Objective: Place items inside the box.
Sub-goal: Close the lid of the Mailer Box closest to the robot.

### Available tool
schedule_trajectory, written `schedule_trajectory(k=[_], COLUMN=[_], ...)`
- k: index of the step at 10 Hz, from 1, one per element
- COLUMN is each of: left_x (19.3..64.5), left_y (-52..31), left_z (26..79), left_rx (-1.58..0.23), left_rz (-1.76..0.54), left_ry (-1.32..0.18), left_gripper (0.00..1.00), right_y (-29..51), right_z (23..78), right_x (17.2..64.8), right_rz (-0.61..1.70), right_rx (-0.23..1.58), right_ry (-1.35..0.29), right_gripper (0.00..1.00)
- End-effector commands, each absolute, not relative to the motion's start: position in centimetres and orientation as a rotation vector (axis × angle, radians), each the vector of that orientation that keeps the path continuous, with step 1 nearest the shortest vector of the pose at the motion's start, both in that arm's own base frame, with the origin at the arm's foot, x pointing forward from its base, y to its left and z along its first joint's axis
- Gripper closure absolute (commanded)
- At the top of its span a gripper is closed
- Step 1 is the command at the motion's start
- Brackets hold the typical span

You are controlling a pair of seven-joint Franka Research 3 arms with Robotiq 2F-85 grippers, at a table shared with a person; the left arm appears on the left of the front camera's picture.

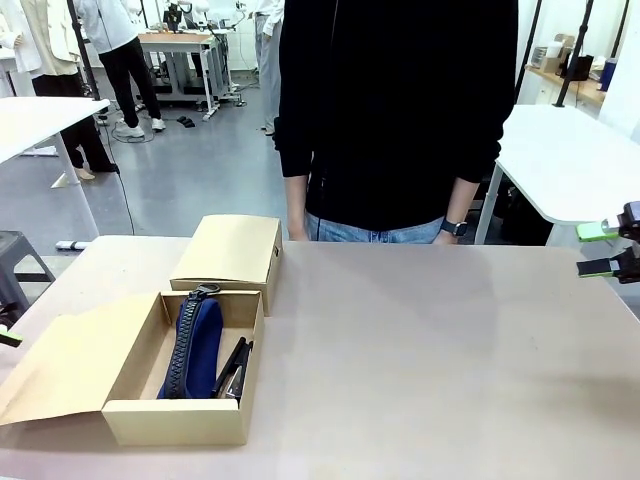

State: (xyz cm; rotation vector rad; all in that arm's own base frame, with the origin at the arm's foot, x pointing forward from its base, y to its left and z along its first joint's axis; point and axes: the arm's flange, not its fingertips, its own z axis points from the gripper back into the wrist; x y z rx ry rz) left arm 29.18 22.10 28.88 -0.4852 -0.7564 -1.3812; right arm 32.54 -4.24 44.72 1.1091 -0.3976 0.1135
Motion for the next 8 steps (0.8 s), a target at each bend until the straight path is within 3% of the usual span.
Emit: schedule_trajectory(k=[1,8], left_x=[29.2,30.6], left_y=[22.5,21.9], left_z=[25.8,24.7], left_rx=[-0.457,-0.491], left_rz=[-1.391,-1.401], left_ry=[-0.773,-0.746], left_gripper=[0.0,0.0], right_y=[-4.2,-4.2], right_z=[45.2,45.2], right_x=[32.5,32.5], right_rz=[0.101,0.101], right_rx=[1.124,1.124], right_ry=[-0.394,-0.394], right_gripper=[0.0,0.0])
